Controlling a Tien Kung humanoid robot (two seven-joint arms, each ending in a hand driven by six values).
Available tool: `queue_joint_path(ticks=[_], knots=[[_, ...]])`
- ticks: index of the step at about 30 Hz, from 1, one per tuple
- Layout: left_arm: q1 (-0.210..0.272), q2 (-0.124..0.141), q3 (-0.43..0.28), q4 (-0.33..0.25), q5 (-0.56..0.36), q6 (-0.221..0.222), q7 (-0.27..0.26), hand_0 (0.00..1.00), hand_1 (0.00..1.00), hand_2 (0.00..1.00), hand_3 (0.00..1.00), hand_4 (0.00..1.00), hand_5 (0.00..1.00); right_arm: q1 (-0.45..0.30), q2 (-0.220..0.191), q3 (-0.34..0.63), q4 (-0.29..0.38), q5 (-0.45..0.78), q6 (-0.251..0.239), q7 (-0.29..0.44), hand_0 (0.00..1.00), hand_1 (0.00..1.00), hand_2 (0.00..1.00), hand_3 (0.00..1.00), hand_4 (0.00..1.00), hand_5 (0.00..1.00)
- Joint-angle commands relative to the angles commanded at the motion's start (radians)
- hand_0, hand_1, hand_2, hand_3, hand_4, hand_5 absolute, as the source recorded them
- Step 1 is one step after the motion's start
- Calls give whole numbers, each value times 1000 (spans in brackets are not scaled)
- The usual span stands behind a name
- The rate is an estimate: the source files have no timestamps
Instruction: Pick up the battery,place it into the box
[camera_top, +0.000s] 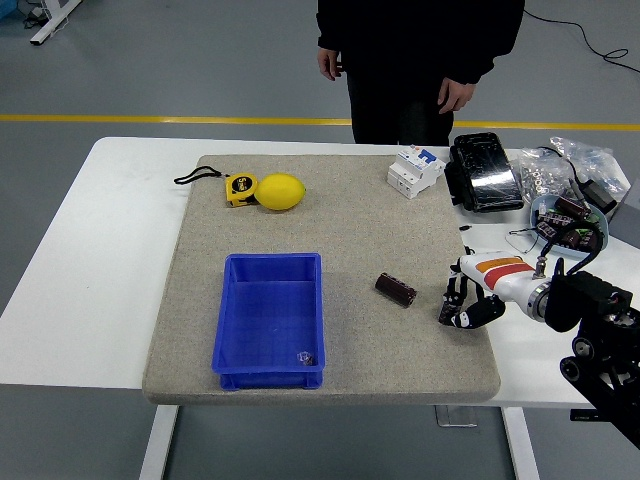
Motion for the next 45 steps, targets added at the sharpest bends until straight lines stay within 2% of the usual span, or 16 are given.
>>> queue_joint_path(ticks=[8,25,35,40,45], knots=[[0,1,5,0,0,-2,0,742,691,711,596,647,554,-2,1,1,0,6,-5,0,63,264,407,468,838,287],[1,3,-10,0,18,-2,4,743,694,712,596,647,552,3,0,5,12,29,-15,1,63,257,401,467,833,268],[-1,5,-10,0,16,-1,3,743,694,714,597,649,553,16,1,8,42,39,-14,-4,59,256,399,466,816,266],[0,6,-11,0,13,0,1,743,694,714,598,650,553,40,21,8,75,55,-10,-6,55,254,398,467,814,256],[5,6,-12,0,12,3,1,743,694,715,599,651,554,86,83,-2,101,64,-7,-7,54,253,397,470,819,251]])
